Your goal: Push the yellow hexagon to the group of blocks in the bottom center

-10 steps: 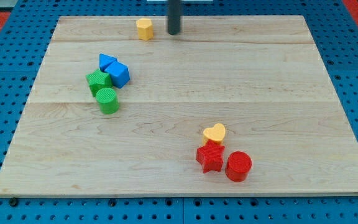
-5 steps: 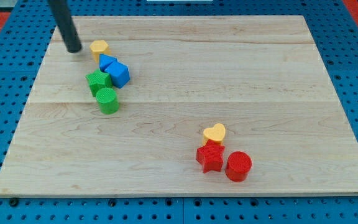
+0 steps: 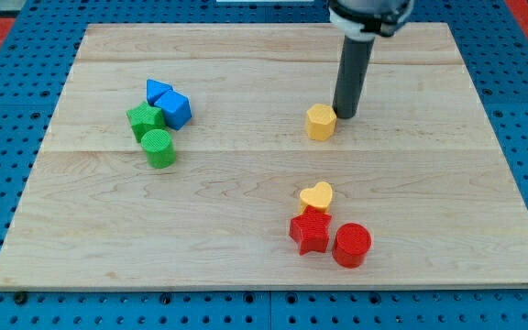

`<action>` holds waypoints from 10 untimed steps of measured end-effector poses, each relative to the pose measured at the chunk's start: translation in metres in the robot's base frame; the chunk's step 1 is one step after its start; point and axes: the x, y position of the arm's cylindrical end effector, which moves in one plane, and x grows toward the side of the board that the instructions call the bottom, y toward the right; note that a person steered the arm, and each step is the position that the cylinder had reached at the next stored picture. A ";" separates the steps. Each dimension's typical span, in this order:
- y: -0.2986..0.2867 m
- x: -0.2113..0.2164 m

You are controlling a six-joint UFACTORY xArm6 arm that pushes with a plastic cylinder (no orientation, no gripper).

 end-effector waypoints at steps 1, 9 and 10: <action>-0.074 0.016; 0.039 0.153; 0.106 0.180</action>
